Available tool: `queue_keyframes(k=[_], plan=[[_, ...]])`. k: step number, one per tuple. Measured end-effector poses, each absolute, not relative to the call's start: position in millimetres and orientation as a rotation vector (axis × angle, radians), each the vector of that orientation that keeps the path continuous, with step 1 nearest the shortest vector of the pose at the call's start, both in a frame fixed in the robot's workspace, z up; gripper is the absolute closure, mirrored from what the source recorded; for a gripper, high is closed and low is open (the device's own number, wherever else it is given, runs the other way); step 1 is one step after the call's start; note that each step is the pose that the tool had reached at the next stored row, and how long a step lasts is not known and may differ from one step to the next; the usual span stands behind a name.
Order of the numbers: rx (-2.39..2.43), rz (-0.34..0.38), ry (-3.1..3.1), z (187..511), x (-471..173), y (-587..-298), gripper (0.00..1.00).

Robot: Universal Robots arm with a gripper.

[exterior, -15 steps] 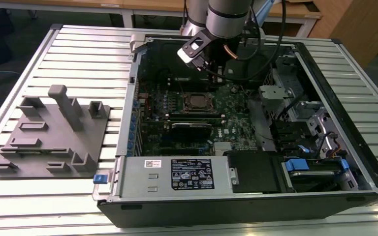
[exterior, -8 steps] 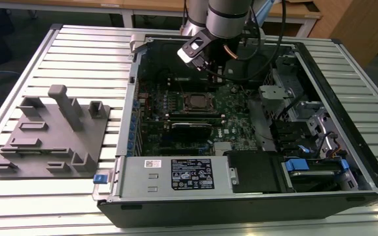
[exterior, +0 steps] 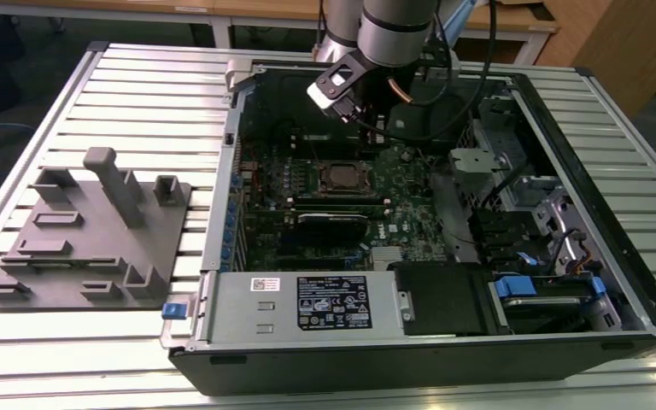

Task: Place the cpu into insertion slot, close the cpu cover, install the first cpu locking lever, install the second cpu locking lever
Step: 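Close the cpu cover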

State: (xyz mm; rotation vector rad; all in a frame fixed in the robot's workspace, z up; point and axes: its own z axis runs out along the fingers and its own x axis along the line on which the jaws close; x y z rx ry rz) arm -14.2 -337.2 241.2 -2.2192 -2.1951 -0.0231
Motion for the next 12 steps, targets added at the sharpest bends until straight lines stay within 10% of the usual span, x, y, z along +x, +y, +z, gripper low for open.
queue_keyframes(k=[12], plan=[[-2.219, -0.023, -2.195, 229.9, -27.0, -337.3, 0.89]])
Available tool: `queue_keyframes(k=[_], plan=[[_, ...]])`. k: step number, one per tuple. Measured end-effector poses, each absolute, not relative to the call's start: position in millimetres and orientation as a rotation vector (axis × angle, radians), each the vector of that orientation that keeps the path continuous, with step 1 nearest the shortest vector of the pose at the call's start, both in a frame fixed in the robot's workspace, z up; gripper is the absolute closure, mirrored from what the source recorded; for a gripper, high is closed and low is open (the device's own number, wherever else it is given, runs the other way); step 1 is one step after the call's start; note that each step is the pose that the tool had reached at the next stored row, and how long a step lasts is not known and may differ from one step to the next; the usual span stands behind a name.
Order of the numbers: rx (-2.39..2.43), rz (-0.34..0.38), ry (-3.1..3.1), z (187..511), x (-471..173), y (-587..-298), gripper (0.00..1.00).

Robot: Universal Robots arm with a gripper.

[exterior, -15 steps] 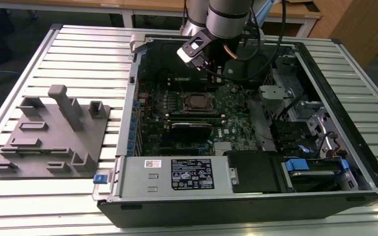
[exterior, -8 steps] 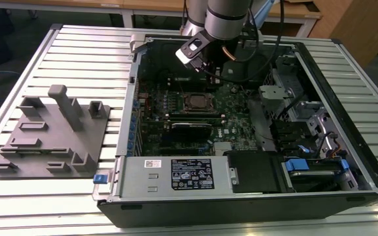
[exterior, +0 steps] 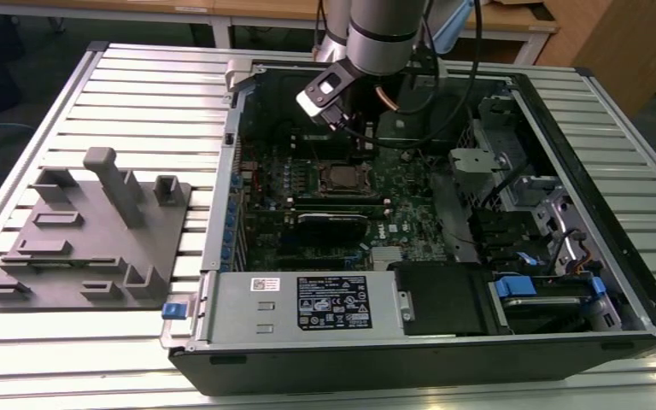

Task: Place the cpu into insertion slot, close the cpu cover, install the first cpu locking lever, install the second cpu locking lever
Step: 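Close the cpu cover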

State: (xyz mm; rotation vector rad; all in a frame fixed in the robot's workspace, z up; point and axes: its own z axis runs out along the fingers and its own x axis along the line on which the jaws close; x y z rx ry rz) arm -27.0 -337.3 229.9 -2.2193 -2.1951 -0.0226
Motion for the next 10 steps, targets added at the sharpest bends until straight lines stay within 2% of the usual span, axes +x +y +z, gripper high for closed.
queue_keyframes(k=[10], plan=[[-2.219, -0.023, -2.195, 228.3, -36.7, -337.2, 0.89]])
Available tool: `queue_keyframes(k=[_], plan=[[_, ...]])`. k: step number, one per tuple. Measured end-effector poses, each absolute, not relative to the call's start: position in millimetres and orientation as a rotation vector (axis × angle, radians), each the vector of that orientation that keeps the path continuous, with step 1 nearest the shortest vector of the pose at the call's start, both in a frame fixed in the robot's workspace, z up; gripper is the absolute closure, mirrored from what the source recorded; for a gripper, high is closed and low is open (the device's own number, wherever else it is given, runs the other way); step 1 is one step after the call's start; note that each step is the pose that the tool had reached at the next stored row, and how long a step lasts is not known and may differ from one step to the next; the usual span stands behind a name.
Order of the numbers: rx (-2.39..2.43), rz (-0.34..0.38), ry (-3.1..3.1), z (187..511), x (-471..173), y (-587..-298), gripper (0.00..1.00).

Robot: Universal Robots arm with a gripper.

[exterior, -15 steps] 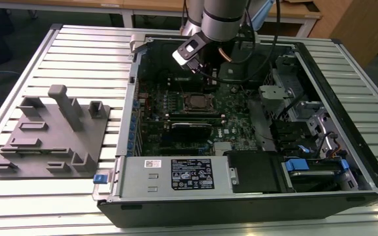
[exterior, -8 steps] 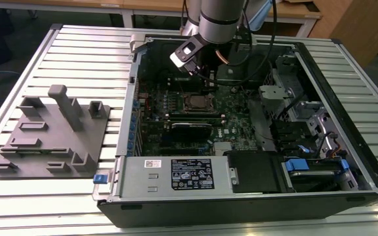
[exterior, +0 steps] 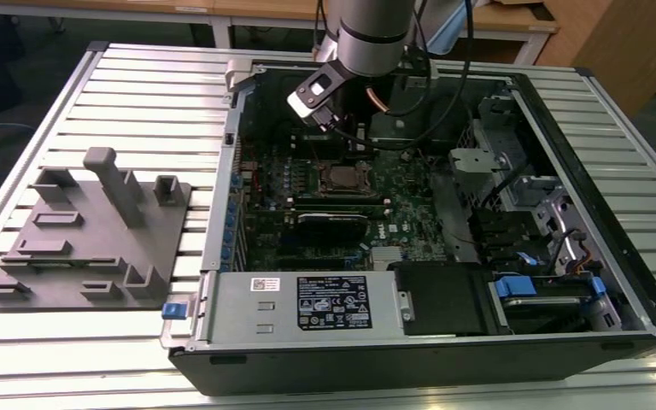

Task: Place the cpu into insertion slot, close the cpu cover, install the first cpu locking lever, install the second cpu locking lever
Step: 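Close the cpu cover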

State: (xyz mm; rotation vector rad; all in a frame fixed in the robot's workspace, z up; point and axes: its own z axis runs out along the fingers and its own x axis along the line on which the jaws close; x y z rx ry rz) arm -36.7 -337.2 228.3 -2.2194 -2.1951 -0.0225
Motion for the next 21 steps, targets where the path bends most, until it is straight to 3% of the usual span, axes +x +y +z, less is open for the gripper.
queue_keyframes(k=[21], plan=[[-2.188, -0.024, -2.224, 228.3, -36.7, -337.2, 0.89]])
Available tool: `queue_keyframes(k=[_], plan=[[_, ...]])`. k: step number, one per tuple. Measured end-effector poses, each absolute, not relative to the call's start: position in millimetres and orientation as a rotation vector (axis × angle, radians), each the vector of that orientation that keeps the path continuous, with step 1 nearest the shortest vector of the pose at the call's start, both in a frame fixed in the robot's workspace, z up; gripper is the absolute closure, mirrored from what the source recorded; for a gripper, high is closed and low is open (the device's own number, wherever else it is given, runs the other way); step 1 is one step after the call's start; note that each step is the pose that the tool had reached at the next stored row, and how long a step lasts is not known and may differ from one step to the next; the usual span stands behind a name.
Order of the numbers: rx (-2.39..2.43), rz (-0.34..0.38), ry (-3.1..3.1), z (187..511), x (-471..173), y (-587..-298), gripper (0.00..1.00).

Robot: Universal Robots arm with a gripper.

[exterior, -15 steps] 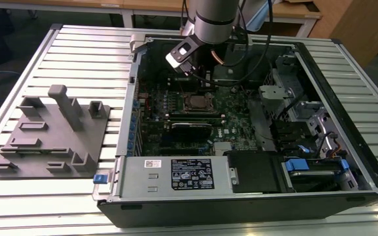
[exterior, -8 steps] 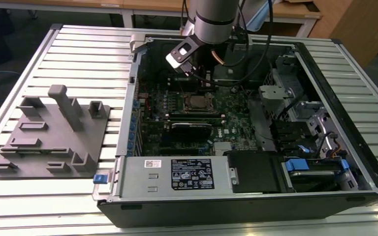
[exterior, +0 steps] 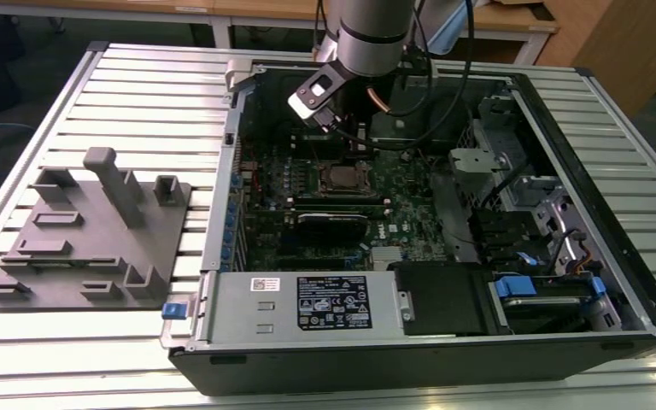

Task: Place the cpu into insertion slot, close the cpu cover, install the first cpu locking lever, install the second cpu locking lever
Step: 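Close the cpu cover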

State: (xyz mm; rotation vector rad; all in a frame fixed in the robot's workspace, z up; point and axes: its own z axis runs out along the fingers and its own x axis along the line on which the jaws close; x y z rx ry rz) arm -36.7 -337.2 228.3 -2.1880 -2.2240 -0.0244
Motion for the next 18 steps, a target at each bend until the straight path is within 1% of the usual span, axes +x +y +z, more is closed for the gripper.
queue_keyframes(k=[18], plan=[[-2.179, -0.024, -2.232, 228.3, -36.7, -337.2, 0.89]])
